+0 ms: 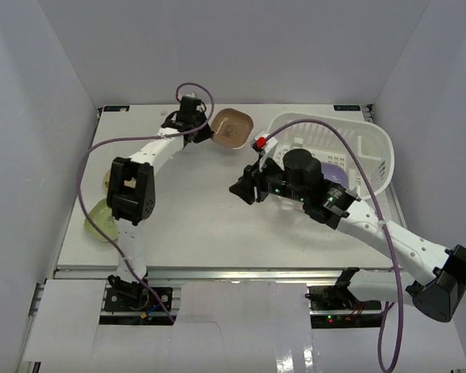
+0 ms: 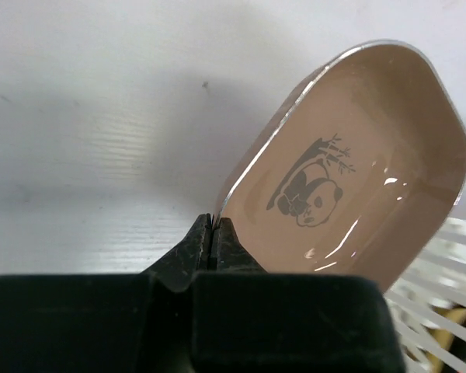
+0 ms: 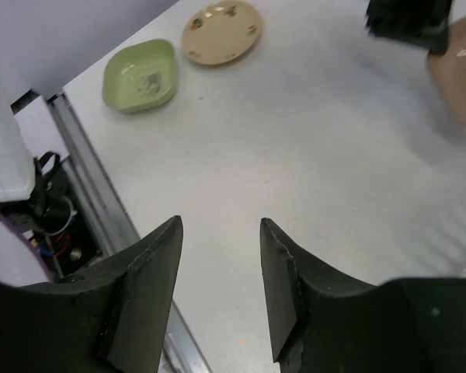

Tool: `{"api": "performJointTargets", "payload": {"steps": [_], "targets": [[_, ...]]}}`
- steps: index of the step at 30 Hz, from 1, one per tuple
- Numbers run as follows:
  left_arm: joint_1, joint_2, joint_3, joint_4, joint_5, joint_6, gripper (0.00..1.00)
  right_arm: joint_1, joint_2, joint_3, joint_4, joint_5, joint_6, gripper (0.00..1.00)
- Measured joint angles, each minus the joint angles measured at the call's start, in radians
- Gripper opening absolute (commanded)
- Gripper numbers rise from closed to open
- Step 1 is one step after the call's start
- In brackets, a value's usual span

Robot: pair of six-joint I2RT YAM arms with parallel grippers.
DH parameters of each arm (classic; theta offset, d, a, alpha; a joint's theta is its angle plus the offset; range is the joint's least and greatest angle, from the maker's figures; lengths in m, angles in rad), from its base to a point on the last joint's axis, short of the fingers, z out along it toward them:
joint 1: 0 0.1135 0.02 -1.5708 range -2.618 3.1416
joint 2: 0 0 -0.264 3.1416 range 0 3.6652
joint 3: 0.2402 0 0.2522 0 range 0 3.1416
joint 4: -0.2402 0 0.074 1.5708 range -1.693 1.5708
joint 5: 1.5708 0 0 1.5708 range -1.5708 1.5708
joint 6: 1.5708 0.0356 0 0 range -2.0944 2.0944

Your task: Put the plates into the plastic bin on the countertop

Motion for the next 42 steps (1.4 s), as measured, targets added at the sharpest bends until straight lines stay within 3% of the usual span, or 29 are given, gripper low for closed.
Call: {"api": "performJointTargets", "payload": {"steps": [4,8,12,16,23,25,32,35,42], "targets": [[0.063,-0.341,-0.231,0.064,0.008,-0.014,0.0,0.137,0.016,-0.061,0.084,0.024,0.022,0.56],[0.16,-0.808,-0.471,0.129,-0.025,-0.034,0.0,0.305,0.064,-0.179,0.254,0.113,0.109,0.57],[0.18,-1.187,-0.55,0.114,-0.117,-0.023,0.0,0.439,0.205,-0.238,0.414,0.216,0.217,0.58],[0.171,-1.405,-0.539,0.056,-0.179,-0.003,0.0,0.485,0.431,-0.164,0.505,0.291,0.294,0.66],[0.171,-1.576,-0.56,-0.098,-0.219,0.008,0.0,0.478,0.959,0.428,0.408,0.382,0.332,0.78],[0.171,-1.604,-0.592,-0.142,-0.22,0.01,0.0,0.473,1.069,0.586,0.374,0.394,0.341,0.84],[0.171,-1.625,-0.636,-0.233,-0.19,0.032,0.0,0.449,1.391,1.074,0.185,0.388,0.389,0.88],[0.171,-1.627,-0.635,-0.241,-0.17,0.042,0.0,0.425,1.447,1.133,0.131,0.36,0.43,0.88],[0.171,-1.658,-0.623,-0.246,-0.138,0.043,0.0,0.354,1.513,1.196,0.092,0.232,0.58,0.69]]}}
